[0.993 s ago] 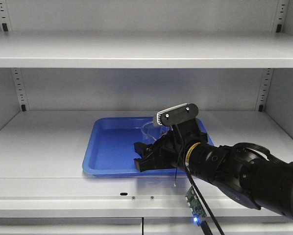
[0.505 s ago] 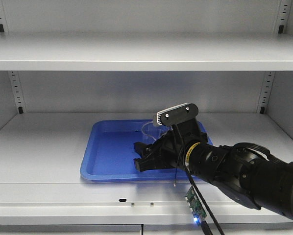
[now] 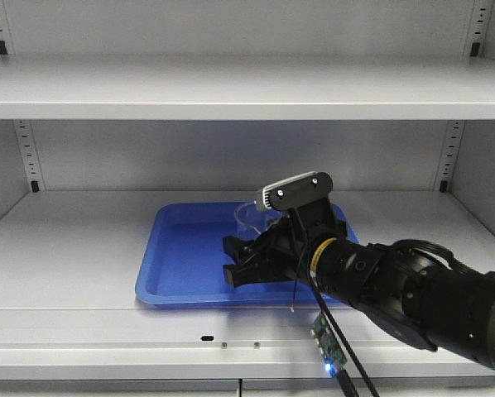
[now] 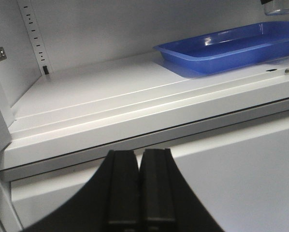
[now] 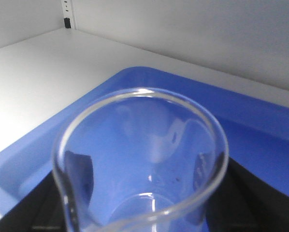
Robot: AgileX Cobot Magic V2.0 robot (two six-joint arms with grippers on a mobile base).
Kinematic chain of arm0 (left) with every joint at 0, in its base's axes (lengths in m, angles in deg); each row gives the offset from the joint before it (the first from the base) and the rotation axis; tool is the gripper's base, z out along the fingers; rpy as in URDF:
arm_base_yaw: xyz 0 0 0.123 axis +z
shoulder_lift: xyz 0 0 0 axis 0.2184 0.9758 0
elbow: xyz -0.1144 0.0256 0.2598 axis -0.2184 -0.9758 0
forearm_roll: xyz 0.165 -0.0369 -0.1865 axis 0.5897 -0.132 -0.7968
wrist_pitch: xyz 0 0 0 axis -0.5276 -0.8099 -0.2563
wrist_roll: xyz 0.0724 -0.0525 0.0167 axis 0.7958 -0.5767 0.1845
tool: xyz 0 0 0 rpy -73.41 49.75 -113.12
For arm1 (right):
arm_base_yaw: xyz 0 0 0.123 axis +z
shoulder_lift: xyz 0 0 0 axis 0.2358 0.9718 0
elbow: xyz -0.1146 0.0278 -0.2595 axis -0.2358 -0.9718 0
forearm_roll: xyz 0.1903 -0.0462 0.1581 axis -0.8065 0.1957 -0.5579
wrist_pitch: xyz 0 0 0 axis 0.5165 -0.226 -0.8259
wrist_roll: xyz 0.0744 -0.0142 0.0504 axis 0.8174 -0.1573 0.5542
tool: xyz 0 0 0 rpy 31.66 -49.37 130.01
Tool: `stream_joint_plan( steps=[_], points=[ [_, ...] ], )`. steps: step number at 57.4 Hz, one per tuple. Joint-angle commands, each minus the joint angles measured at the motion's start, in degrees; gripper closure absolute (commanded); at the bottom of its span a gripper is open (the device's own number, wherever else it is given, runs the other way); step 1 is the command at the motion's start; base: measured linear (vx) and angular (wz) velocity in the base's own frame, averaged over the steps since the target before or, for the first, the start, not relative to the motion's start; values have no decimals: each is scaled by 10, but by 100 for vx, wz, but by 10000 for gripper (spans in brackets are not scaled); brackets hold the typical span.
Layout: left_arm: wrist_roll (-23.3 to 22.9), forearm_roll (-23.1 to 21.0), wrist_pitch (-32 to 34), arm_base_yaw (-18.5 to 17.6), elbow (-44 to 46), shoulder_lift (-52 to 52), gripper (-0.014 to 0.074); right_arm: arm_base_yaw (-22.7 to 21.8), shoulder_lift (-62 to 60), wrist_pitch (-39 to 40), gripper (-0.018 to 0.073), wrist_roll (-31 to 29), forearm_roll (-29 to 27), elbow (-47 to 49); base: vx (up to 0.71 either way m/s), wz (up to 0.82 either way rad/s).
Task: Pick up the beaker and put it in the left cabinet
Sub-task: 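Lower the held beaker onto the blue tray on the shelf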
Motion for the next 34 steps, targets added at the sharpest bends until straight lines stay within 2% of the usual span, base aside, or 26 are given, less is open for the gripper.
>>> stream_joint_plan(
  steps=[1, 24, 34],
  points=[
    [-1, -3, 50, -3, 15, -5, 603, -2, -9, 52, 351, -16, -1, 45, 0, 0],
    [-1, -3, 50, -3, 15, -5, 603, -12, 125, -3, 348, -16, -2, 214, 0, 0],
    [-1, -3, 50, -3, 15, -5, 603, -15, 171, -17, 344, -12, -5, 251, 0, 0]
  ],
)
